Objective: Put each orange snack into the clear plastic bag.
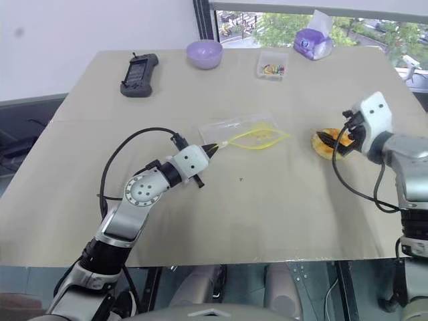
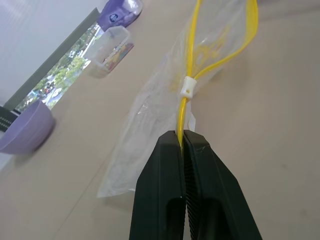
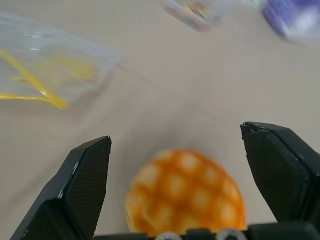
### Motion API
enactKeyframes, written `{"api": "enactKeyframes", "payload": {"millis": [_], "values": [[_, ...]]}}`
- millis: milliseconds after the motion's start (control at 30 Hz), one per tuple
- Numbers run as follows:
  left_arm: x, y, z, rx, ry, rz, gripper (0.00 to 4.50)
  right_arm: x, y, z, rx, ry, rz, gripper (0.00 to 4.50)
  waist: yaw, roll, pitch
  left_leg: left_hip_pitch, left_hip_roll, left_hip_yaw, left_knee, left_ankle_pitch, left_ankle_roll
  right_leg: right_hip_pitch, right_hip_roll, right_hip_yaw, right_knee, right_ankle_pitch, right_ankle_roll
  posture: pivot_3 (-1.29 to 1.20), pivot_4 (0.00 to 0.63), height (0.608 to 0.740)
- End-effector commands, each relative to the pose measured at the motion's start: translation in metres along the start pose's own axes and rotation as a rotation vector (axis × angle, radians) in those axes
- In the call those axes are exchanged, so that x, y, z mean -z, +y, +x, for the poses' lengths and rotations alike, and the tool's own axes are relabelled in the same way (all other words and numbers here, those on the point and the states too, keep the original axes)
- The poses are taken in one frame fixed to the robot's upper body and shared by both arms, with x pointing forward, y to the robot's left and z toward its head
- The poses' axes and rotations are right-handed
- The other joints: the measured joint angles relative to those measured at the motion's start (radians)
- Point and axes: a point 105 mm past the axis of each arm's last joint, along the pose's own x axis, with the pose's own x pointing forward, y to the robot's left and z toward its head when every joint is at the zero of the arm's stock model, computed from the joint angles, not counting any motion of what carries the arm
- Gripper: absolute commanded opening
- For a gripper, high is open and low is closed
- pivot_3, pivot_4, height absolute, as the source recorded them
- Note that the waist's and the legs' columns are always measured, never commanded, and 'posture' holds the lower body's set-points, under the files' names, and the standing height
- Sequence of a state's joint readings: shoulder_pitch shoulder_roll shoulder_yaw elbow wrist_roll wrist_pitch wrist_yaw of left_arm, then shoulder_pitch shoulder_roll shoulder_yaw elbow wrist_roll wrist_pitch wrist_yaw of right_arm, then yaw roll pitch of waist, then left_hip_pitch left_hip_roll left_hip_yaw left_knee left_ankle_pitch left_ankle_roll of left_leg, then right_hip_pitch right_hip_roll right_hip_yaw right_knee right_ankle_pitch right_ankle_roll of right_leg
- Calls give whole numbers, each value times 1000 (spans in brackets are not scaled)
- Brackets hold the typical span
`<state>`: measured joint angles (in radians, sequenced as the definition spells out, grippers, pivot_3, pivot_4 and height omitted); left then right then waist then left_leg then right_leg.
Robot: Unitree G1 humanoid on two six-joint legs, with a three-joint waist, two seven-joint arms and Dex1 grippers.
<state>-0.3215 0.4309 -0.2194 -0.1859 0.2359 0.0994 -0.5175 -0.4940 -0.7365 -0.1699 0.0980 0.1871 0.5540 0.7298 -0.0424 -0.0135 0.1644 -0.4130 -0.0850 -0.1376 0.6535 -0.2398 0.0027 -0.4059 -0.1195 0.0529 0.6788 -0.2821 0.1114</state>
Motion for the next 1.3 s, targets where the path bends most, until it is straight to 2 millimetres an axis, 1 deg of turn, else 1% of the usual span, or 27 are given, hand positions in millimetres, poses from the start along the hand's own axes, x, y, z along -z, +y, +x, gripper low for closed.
{"api": "enactKeyframes", "payload": {"millis": [33,100,167,300,367,433,600,700,767,800,867,900,967,1033,1133,1167,1267,1300], "values": [[-11,8,1,-26,-40,31,0,8,-3,5,44,21,108,4487,1,0,0,0,0,0,0,0,0,0,0,0,0,0,0,0,150,740],[-11,9,1,-27,-40,32,0,11,-1,9,52,39,139,4487,3,0,0,-1,0,0,0,0,0,0,-1,0,0,0,0,0,150,740],[-11,9,1,-29,-38,33,0,19,-5,13,83,70,162,4487,5,0,0,-1,-1,0,0,0,0,0,-1,0,0,0,0,0,150,740],[-11,10,0,-32,-35,36,0,39,-20,19,174,156,204,4487,4,0,0,-1,-1,0,1,0,0,0,-2,0,0,0,0,0,150,740],[-11,10,-1,-36,-32,35,0,44,-23,21,184,178,223,4487,5,0,0,-1,-1,0,0,0,0,0,-1,-1,0,0,0,0,150,740],[-10,10,-1,-36,-29,36,0,48,-19,24,161,198,272,4487,6,0,0,-1,-1,0,0,0,0,0,-1,-1,0,0,0,0,150,740],[-10,10,-2,-37,-26,38,0,60,0,30,67,265,365,4487,6,-2,-2,-1,-1,-1,1,0,0,1,-1,-1,-1,0,0,0,150,740],[-9,12,-3,-41,-23,39,0,67,6,29,46,330,415,4487,5,-4,-4,0,-1,-1,1,0,0,1,-1,-1,0,0,0,0,150,740],[-9,12,-3,-43,-20,39,0,72,7,27,54,361,423,4487,5,-5,-5,0,0,-1,1,0,0,1,-1,-1,-1,0,0,0,150,740],[-9,12,-4,-44,-20,39,0,73,6,27,60,366,416,3986,6,-6,-6,0,0,-1,1,0,0,1,-1,-1,-1,0,0,0,150,740],[-9,12,-4,-45,-19,38,0,74,6,26,64,379,420,3396,7,-7,-7,-1,0,-2,1,0,0,1,-1,-2,-1,0,0,0,150,740],[-9,12,-4,-45,-19,37,0,74,7,26,62,380,420,2778,7,-8,-7,-1,0,-2,1,0,0,1,-1,-2,-1,0,0,0,150,740],[-9,12,-4,-47,-20,36,0,73,8,25,59,379,417,2106,6,-8,-8,0,0,-2,1,0,0,1,-1,-2,-1,0,0,0,150,740],[-9,12,-4,-47,-20,36,0,72,8,25,58,378,415,1113,6,-8,-8,0,0,-2,1,0,0,1,-1,-2,-1,0,0,0,150,740],[-9,12,-3,-48,-21,36,0,70,9,26,53,369,410,168,6,-8,-8,0,0,-2,1,0,0,1,-1,-2,-1,0,0,0,150,740],[-9,12,-3,-49,-22,36,0,68,10,26,46,362,406,5,6,-8,-8,0,0,-2,1,0,0,1,-1,-2,-1,0,0,0,150,740],[-9,12,-3,-49,-22,35,0,61,12,27,26,334,357,5,6,-8,-8,0,0,-2,1,0,0,1,-1,-2,-1,0,0,0,150,740],[-10,12,-2,-49,-23,35,0,51,16,28,-5,295,332,5,6,-8,-8,-1,0,-2,1,0,0,1,-1,-2,-1,0,0,0,150,740]]}}
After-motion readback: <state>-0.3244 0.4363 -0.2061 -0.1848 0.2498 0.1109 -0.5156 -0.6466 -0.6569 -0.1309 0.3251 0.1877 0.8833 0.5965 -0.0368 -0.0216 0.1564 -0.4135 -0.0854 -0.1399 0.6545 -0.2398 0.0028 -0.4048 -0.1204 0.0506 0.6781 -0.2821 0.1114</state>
